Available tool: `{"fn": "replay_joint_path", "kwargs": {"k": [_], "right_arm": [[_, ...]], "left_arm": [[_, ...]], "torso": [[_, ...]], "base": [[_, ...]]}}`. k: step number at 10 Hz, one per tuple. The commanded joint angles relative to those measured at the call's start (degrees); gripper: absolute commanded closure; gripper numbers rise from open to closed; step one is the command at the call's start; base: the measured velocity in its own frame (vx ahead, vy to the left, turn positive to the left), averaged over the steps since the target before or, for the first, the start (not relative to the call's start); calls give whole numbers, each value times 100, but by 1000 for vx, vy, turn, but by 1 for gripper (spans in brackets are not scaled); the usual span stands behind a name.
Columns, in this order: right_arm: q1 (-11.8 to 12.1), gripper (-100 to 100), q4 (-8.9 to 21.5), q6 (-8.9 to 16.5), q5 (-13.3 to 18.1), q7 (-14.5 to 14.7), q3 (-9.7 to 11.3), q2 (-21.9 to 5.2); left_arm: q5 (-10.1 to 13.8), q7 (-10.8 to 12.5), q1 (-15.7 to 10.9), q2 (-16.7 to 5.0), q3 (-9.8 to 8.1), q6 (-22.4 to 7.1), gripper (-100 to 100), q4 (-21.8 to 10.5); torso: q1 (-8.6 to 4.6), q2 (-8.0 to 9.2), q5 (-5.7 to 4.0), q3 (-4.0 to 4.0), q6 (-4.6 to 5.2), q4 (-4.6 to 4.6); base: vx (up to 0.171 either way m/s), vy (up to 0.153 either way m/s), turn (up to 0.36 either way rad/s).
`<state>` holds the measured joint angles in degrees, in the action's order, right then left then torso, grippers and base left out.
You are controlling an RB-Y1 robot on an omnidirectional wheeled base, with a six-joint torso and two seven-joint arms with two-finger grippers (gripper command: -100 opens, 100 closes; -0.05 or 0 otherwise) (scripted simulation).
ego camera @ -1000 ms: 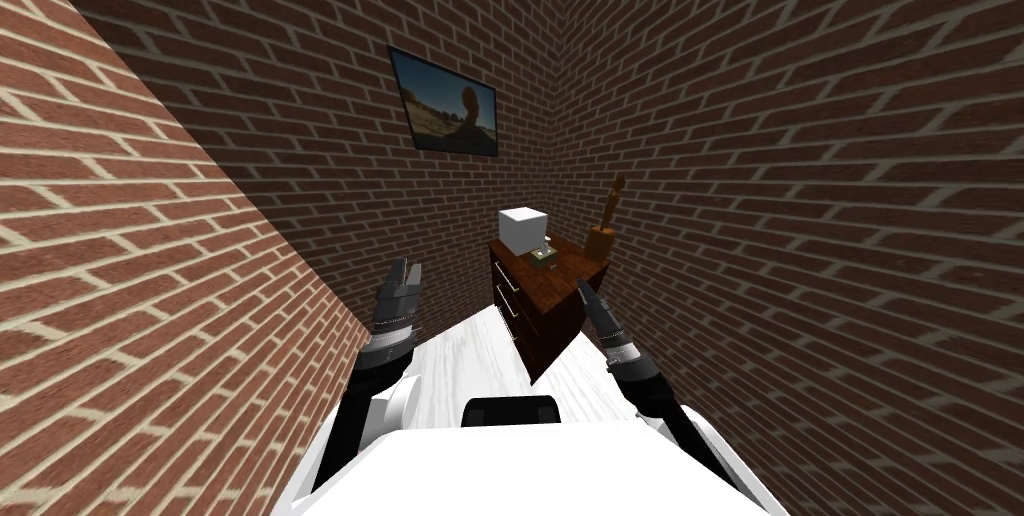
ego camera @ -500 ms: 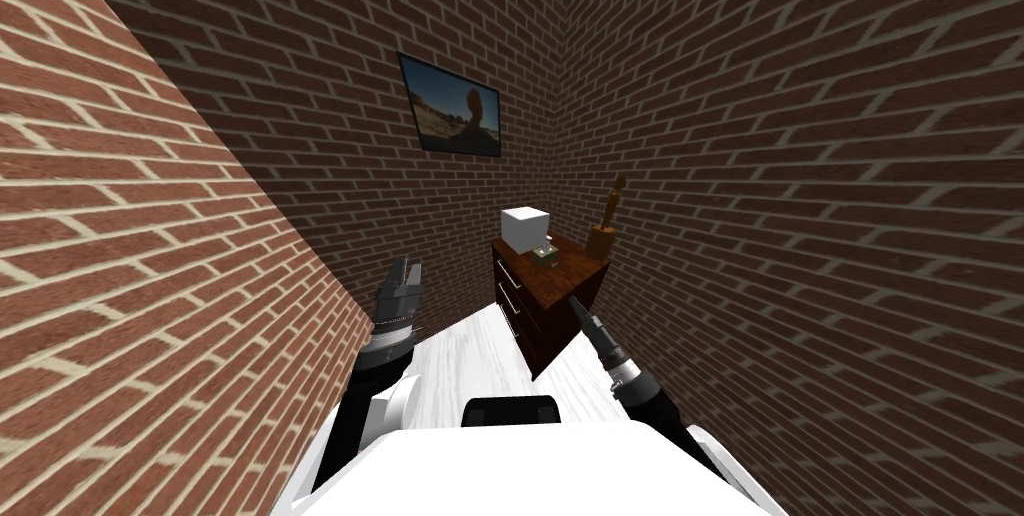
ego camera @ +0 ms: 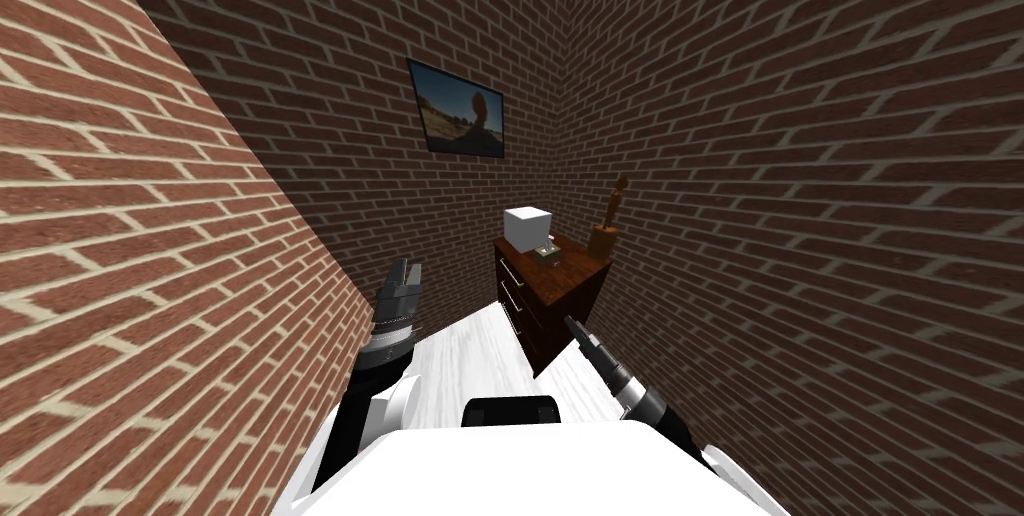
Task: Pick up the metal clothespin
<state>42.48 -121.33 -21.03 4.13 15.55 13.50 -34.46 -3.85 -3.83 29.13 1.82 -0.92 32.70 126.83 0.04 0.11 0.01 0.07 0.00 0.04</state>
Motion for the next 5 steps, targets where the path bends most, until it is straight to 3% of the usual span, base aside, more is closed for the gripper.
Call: {"fn": "replay_joint_path", "kwargs": {"k": [1,3,4,5], "right_arm": [[107,-100,152,36,26,50,161,-286],[107,-100,152,36,26,50,161,-518],[207,-100,298,51,53,103,320,-709],[207,-100,298,51,53,103,320,-883]], "left_arm": [[0,0,0,0,0,0,0,0],[0,0,0,0,0,0,0,0],[0,0,0,0,0,0,0,0],[0,0,0,0,0,0,0,0]], "torso": [[0,0,0,0,0,0],[0,-4,0,-2,0,-1],[-3,-8,-1,-5,0,-2],[0,-9,0,-5,-1,-2]], "base": [[-28,21,52],[-12,12,11],[-5,18,59],[-9,19,30]]}}
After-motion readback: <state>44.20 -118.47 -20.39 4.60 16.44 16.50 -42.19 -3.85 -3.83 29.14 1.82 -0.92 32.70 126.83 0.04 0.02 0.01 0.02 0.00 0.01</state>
